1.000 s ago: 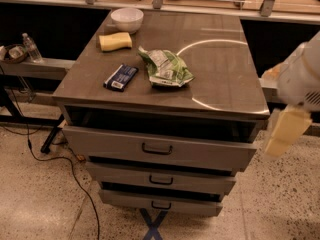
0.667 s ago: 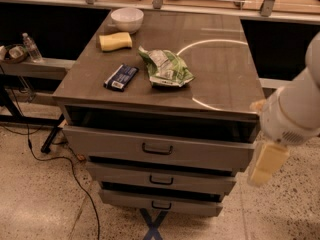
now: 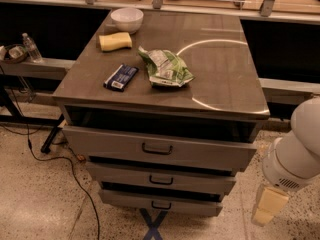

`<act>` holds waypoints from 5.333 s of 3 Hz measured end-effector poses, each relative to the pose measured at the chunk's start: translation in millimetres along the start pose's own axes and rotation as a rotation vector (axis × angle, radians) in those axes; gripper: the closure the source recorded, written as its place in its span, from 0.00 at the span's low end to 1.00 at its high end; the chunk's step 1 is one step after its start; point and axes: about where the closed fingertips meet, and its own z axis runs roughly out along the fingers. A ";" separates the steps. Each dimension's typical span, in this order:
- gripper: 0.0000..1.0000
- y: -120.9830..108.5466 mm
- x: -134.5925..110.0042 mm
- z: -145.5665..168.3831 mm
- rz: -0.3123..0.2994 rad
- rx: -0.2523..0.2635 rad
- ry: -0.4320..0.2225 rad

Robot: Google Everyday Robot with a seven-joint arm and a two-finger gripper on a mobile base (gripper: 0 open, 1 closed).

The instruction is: Open middle drawer

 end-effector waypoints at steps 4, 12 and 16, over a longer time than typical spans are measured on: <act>0.00 38.7 1.1 120.7 0.009 -0.151 -0.008; 0.00 17.2 -58.1 285.7 0.186 -0.078 -0.336; 0.00 -46.2 -70.9 275.3 0.229 0.172 -0.475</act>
Offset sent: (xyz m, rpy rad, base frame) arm -0.0058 0.0226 -0.0900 0.0607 0.1091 -0.0019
